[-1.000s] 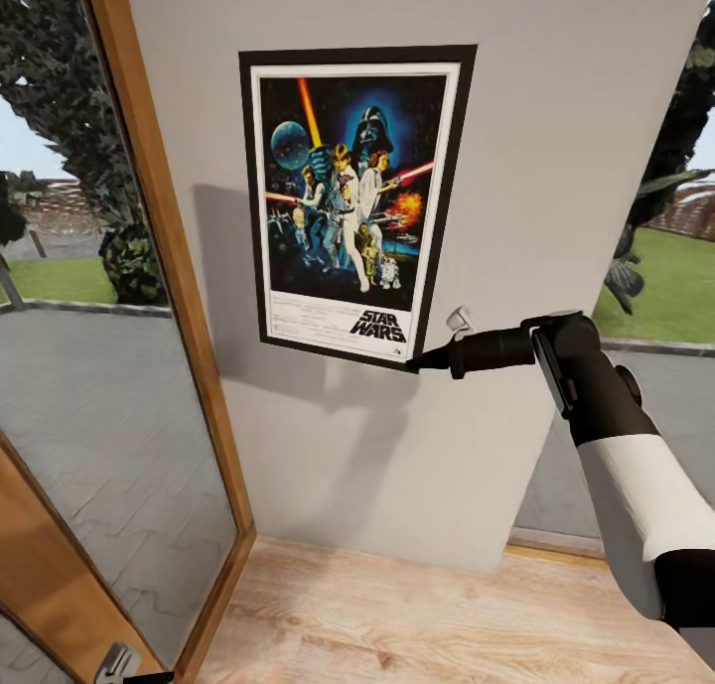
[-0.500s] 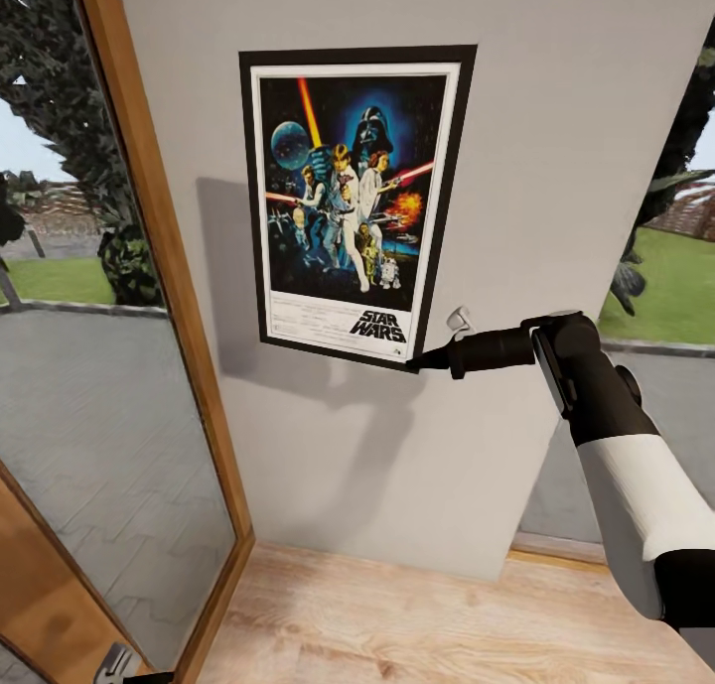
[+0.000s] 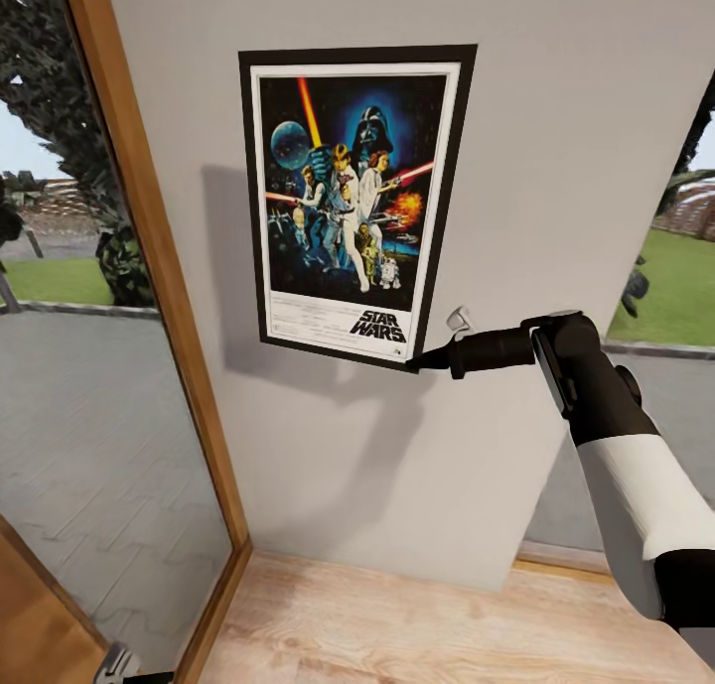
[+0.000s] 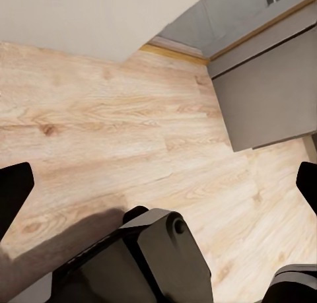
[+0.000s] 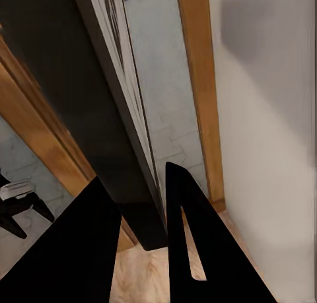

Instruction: Pick up the poster from the kitchen countertop and hang it on one of the wall nails in the kitchen.

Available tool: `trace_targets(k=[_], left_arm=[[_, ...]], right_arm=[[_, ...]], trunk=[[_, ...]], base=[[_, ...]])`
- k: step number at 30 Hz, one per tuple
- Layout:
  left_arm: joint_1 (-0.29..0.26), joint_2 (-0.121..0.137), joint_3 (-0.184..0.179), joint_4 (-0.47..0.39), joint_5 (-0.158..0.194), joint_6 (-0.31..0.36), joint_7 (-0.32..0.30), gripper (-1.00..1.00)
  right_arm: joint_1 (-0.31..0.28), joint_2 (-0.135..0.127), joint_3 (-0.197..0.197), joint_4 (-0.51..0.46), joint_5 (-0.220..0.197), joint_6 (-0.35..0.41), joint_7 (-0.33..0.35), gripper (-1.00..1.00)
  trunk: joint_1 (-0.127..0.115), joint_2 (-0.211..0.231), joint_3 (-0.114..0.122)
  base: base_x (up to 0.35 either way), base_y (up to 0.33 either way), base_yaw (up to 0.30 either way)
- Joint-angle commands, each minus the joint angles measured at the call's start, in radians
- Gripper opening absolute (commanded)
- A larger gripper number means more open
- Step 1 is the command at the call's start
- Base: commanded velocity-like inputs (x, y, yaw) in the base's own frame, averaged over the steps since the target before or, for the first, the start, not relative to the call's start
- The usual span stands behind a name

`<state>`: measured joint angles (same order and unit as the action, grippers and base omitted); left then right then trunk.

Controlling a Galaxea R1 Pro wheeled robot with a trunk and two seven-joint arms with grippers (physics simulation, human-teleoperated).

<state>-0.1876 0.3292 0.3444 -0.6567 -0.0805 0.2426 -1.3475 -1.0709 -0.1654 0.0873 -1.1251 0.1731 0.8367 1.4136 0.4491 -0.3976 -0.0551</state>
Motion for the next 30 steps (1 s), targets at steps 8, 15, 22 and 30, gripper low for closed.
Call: trace_targets(k=[8,15,22,30], left_arm=[[-0.001,-0.001,0.005,-0.001,-0.008,0.011,-0.007,1.0],[-0.001,-0.001,0.005,-0.001,-0.008,0.011,-0.007,1.0],[-0.001,-0.001,0.005,-0.001,-0.008,0.011,-0.007,1.0],[-0.001,-0.001,0.005,-0.001,-0.008,0.011,-0.008,1.0]], right_arm=[[-0.001,0.0,0.0,-0.001,0.007,0.01,0.008,-1.0],[-0.001,0.0,0.0,-0.001,0.006,0.01,0.008,-1.0],[-0.001,0.0,0.0,-0.001,0.006,0.01,0.008,-1.0],[-0.001,0.0,0.0,-0.004,0.006,0.01,0.008,-1.0]], trunk=[[0.001,-0.002,-0.002],[0.001,-0.002,-0.002],[0.001,-0.002,-0.002],[0.001,-0.002,-0.002]], base=[[0.105,0.0,0.0],[0.055,0.0,0.0],[0.006,0.0,0.0],[0.12,0.0,0.0]])
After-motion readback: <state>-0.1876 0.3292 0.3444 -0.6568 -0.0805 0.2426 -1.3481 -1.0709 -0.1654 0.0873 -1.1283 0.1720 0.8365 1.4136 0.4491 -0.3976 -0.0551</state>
